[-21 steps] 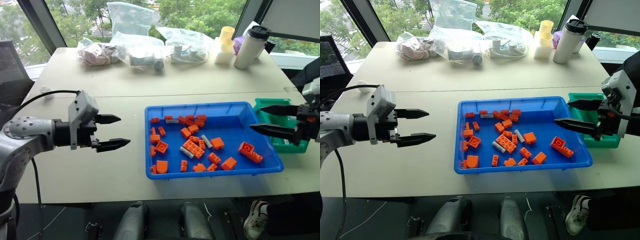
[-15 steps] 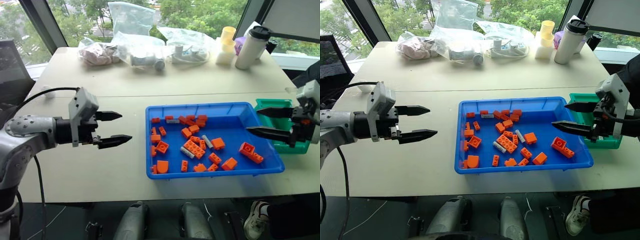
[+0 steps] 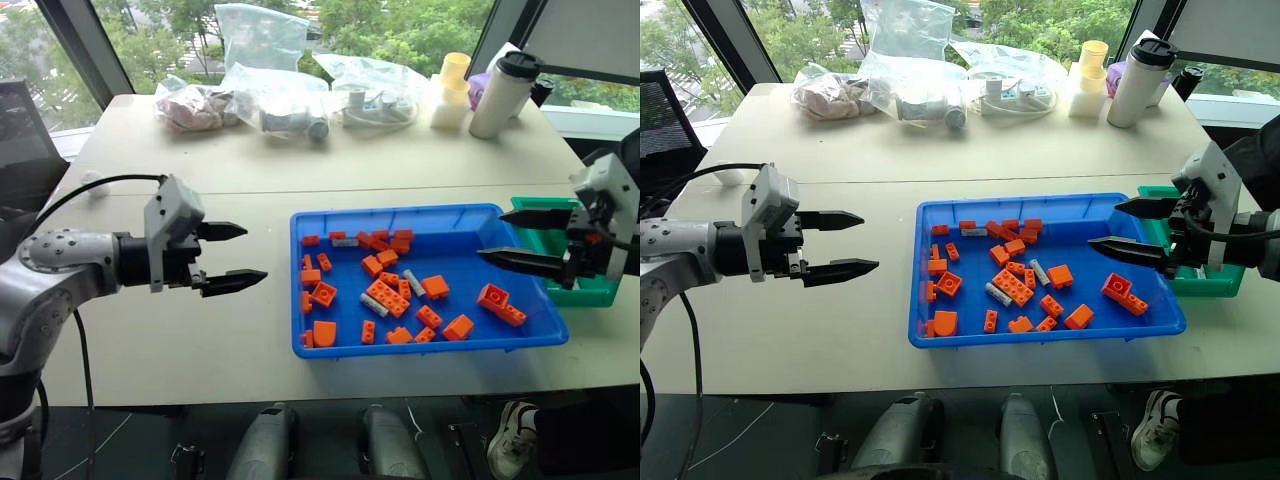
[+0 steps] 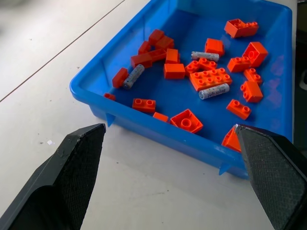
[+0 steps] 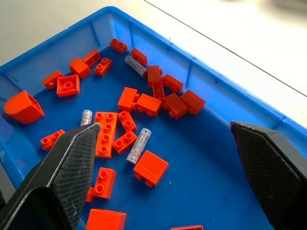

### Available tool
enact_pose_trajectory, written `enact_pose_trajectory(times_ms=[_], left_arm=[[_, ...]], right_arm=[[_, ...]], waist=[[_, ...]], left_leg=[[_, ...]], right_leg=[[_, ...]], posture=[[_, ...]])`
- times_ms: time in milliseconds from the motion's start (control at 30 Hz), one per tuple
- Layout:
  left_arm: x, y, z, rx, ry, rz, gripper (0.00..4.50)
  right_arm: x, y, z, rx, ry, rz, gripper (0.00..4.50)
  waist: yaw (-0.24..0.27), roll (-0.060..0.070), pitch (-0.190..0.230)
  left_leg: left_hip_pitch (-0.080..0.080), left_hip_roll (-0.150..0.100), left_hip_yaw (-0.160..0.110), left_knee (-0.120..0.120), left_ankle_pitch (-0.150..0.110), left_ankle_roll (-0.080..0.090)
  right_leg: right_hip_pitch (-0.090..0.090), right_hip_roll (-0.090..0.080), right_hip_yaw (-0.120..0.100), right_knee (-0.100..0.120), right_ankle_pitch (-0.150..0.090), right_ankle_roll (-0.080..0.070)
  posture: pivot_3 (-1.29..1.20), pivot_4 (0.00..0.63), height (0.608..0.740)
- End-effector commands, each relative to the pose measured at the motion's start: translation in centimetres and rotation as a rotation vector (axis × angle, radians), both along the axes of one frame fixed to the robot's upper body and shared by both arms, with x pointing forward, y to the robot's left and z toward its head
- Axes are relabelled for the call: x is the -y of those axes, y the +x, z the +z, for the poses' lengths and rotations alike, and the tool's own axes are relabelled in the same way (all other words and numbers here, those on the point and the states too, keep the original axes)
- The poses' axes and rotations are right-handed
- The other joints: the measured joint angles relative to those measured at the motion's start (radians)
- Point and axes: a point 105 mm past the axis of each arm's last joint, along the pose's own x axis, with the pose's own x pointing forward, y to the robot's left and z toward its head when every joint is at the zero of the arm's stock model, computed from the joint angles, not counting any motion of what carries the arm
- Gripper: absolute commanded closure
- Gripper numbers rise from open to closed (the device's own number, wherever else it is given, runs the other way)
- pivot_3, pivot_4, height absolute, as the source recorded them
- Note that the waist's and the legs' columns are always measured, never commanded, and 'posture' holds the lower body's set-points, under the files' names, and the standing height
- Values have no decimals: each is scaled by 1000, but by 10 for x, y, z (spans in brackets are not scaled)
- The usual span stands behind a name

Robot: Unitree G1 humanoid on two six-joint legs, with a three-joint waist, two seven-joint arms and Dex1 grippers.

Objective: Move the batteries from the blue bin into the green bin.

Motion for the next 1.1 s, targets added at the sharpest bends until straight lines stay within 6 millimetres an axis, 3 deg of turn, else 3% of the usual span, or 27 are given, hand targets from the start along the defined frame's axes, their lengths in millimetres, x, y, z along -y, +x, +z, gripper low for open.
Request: enact_pose_trajectory(times_ms=[33, 300, 600, 833, 1100], left_arm=[[3, 0, 7, 44, 32, -38, 0], [-3, 4, 31, 112, 174, -177, 0], [-6, -3, 11, 77, 214, -177, 0], [3, -5, 4, 94, 176, -145, 0], [9, -6, 1, 101, 156, -119, 0]], right_arm=[[-11, 2, 14, 55, -2, 36, 18], [-52, 34, 14, 87, -29, 213, 18], [-121, 78, -25, 89, -122, 379, 18], [-157, 100, -45, 100, -112, 409, 18], [-168, 109, -73, 37, -234, 454, 18]], waist=[[0, 0, 0], [-12, 0, 0], [-31, 0, 1], [-24, 0, 1], [-27, -1, 1]], left_leg=[[0, 0, 0, 0, 0, 0], [0, 0, 1, 0, 1, -1], [-1, 0, 2, 0, 1, -1], [-3, -1, 1, 1, 2, -2], [-3, -1, 2, 0, 4, -6]], right_leg=[[0, 0, 0, 0, 0, 0], [0, 3, -2, 1, 0, 0], [-4, 4, -1, 3, 1, 2], [-7, 4, 0, 7, 1, 2], [-14, 3, 0, 18, 1, 2]], posture=[[0, 150, 740], [0, 150, 740], [0, 150, 740], [0, 150, 740], [0, 150, 740]])
